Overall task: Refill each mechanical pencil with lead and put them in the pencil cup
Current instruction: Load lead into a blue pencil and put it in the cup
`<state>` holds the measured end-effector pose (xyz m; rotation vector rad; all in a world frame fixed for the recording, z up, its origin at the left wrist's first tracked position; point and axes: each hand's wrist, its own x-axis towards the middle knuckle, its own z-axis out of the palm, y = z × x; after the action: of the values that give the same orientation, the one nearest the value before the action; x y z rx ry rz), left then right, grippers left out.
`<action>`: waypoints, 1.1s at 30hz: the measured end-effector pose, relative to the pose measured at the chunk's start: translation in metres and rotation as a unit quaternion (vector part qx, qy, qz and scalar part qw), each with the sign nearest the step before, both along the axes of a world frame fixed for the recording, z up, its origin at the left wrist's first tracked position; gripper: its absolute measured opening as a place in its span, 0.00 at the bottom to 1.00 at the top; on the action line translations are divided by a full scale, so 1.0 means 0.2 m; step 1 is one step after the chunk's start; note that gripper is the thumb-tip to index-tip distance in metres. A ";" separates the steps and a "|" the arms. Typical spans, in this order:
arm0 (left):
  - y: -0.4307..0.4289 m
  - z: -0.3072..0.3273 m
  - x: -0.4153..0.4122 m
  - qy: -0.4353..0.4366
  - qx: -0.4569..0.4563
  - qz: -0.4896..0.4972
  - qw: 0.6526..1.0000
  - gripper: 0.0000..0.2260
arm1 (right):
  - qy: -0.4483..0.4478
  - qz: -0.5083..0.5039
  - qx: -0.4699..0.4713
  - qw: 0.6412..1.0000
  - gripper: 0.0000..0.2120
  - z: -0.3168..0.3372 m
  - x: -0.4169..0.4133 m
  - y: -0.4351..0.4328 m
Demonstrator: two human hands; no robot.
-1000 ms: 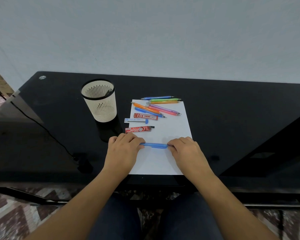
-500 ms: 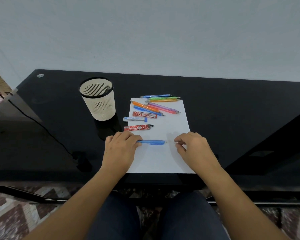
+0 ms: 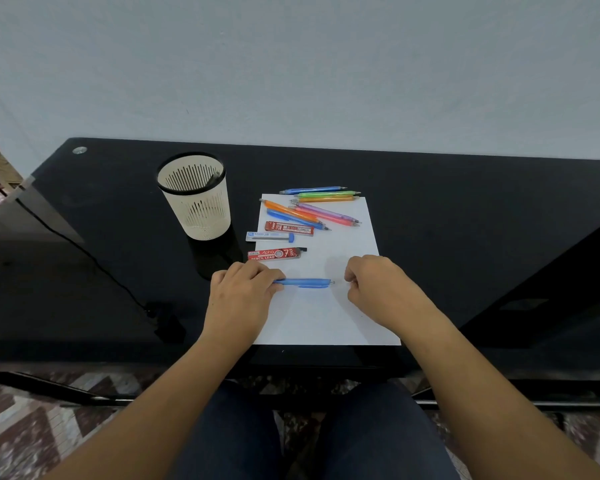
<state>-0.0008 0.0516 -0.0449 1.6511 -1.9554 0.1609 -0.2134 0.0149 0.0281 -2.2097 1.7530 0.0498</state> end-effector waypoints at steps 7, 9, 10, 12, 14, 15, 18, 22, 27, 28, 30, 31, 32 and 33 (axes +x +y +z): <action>0.00 0.00 0.00 0.002 -0.003 -0.002 1.000 0.09 | -0.014 0.008 0.004 1.000 0.10 -0.05 0.01 0.00; 0.00 0.00 0.00 0.003 -0.002 -0.002 1.000 0.09 | -0.022 0.012 -0.002 1.000 0.11 -0.04 0.00 0.01; 0.00 0.00 0.00 0.004 0.000 -0.002 1.000 0.09 | -0.022 0.018 -0.014 1.000 0.12 -0.04 -0.01 0.02; -0.01 0.00 0.00 0.005 0.005 0.000 1.000 0.09 | -0.020 0.023 -0.059 0.998 0.17 -0.05 -0.02 0.04; 0.00 -0.01 0.00 0.006 0.004 0.000 1.000 0.09 | -0.043 0.017 -0.111 0.993 0.19 -0.07 -0.03 0.06; 0.00 -0.01 0.01 0.007 0.002 -0.001 1.000 0.08 | -0.058 0.018 -0.137 0.989 0.18 -0.08 -0.03 0.07; 0.00 -0.01 0.01 0.007 -0.004 -0.001 1.000 0.09 | -0.076 0.034 -0.179 0.980 0.13 -0.10 -0.03 0.08; 0.00 0.00 0.00 0.008 -0.011 -0.002 1.000 0.08 | -0.076 0.042 -0.194 0.977 0.09 -0.12 -0.01 0.08; 0.01 0.00 0.00 0.004 -0.015 -0.002 1.000 0.08 | -0.076 0.037 -0.189 0.978 0.09 -0.13 0.00 0.07; 0.01 0.00 0.00 0.002 -0.016 -0.003 1.000 0.08 | -0.073 0.037 -0.189 0.979 0.09 -0.13 0.00 0.07; 0.00 0.00 0.00 -0.004 -0.017 -0.004 1.000 0.08 | -0.072 0.035 -0.193 0.978 0.09 -0.14 -0.01 0.07; 0.01 0.00 0.00 -0.009 -0.018 -0.005 1.000 0.09 | -0.074 0.034 -0.194 0.978 0.09 -0.14 -0.01 0.07; 0.01 0.00 0.00 -0.013 -0.018 -0.004 1.000 0.09 | -0.075 0.032 -0.197 0.977 0.08 -0.15 -0.01 0.07; 0.01 0.00 0.00 -0.018 -0.019 -0.004 1.000 0.09 | -0.076 0.029 -0.199 0.977 0.08 -0.15 -0.02 0.08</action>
<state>-0.0011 0.0529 -0.0442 1.6253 -1.9739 0.2253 -0.2169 0.0301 -0.0021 -2.4575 1.7320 -0.4845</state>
